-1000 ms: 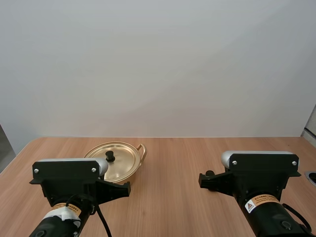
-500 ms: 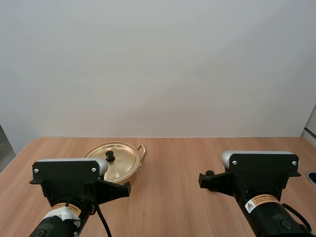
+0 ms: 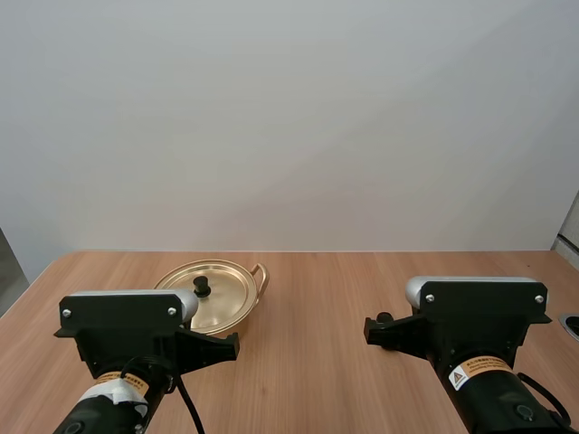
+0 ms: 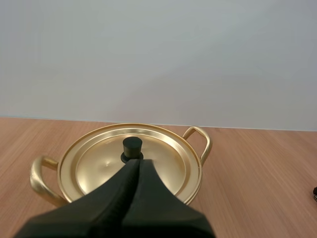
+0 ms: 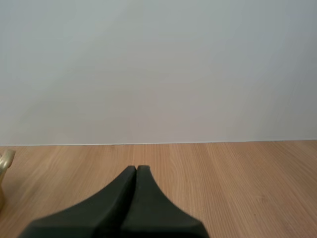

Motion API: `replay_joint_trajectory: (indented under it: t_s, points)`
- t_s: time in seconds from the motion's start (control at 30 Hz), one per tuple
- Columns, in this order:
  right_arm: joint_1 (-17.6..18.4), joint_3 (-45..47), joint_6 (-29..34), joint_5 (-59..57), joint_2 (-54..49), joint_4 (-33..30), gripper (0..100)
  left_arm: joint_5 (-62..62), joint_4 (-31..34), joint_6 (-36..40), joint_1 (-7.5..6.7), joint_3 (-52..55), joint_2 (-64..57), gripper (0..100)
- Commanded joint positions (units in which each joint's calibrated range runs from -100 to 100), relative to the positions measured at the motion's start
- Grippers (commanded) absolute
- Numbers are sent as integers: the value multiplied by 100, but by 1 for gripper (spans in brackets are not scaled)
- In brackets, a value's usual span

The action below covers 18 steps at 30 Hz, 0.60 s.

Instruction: Open the pot, put the car inside, and close it

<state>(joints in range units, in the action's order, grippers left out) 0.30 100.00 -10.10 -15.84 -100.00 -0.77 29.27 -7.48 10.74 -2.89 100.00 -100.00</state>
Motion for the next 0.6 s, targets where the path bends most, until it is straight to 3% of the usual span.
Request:
replay_joint_trajectory:
  t_s: [0.0, 0.43, 0.57]
  points:
    - [-4, 0, -4, 7, 0, 1, 0, 7, -2, -2, -1, 0, 0, 0]
    - [-4, 0, 5, 7, 0, 31, 0, 7, -2, -2, -1, 0, 0, 0]
    - [-4, 0, 5, 85, 0, 719, 0, -182, -2, -2, -2, 0, 0, 0]
